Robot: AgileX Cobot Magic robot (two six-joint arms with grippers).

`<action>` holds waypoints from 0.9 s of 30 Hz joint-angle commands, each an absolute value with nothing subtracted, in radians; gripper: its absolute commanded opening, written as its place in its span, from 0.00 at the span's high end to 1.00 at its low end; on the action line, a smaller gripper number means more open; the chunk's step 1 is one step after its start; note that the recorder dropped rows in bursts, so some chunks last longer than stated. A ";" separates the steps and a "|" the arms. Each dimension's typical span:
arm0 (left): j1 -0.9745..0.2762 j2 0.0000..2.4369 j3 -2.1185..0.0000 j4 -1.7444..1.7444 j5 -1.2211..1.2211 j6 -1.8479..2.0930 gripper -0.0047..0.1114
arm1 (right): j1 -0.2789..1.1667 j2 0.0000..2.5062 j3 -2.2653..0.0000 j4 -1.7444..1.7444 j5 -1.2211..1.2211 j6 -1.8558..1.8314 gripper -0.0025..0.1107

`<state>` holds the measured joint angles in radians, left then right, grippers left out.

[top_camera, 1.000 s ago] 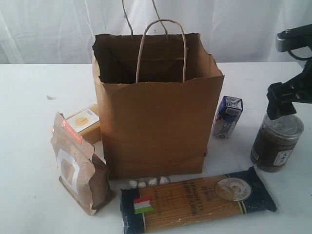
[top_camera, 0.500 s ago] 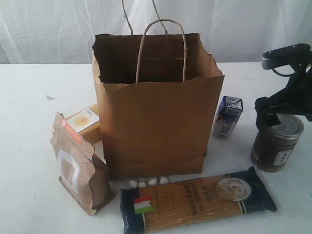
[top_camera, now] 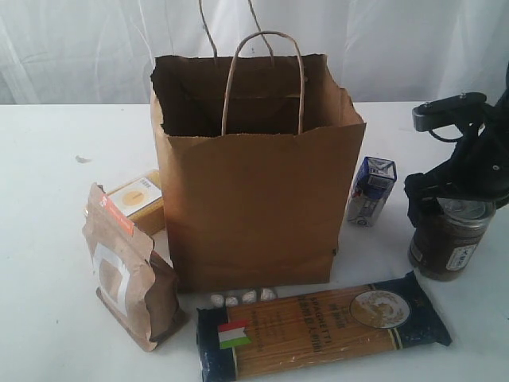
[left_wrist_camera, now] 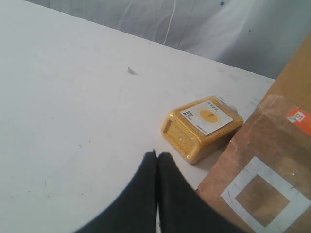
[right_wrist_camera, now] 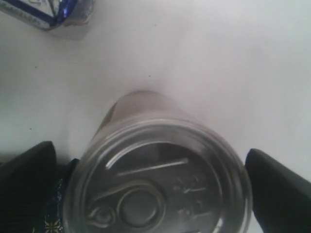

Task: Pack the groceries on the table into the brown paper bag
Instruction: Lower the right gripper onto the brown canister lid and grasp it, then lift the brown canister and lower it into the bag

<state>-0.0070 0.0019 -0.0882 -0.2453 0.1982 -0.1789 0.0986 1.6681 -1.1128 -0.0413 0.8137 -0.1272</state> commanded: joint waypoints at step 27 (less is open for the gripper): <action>-0.013 0.000 -0.082 -0.254 0.195 -0.179 0.95 | 0.111 1.229 -1.233 0.108 0.898 -0.134 0.98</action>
<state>-0.0070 0.0019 -0.0882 -0.2453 0.1982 -0.1789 0.0986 1.3125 -1.1808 0.0536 0.8962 -0.1272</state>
